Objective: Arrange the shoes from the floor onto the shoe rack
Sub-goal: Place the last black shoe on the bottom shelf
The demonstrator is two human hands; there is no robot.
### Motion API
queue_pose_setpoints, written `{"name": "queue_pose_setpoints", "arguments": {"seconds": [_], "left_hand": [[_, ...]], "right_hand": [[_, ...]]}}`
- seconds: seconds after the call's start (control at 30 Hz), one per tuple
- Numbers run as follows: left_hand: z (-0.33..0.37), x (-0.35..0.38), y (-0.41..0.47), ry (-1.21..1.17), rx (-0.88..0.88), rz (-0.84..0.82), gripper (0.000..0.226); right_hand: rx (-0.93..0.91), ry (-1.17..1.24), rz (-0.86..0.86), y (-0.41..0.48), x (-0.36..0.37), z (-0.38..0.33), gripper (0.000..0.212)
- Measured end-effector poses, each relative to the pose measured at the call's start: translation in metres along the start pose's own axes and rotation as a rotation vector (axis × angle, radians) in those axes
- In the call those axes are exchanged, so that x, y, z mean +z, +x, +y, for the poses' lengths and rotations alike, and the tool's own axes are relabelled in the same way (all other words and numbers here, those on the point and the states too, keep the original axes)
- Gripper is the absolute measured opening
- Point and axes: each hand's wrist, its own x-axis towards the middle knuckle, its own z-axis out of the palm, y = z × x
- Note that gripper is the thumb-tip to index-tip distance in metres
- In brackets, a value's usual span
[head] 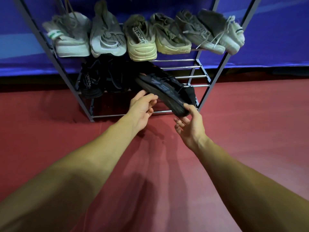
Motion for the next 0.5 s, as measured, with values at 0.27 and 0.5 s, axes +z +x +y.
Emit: {"name": "queue_pose_setpoints", "arguments": {"seconds": [0.27, 0.5], "left_hand": [[0.012, 0.015, 0.019, 0.068, 0.051, -0.021, 0.014], [-0.026, 0.020, 0.021, 0.056, -0.095, 0.025, 0.025]], "right_hand": [[0.151, -0.102, -0.204, 0.025, -0.020, -0.014, 0.031], [0.213, 0.023, -0.286, 0.049, -0.026, -0.009, 0.047]]}}
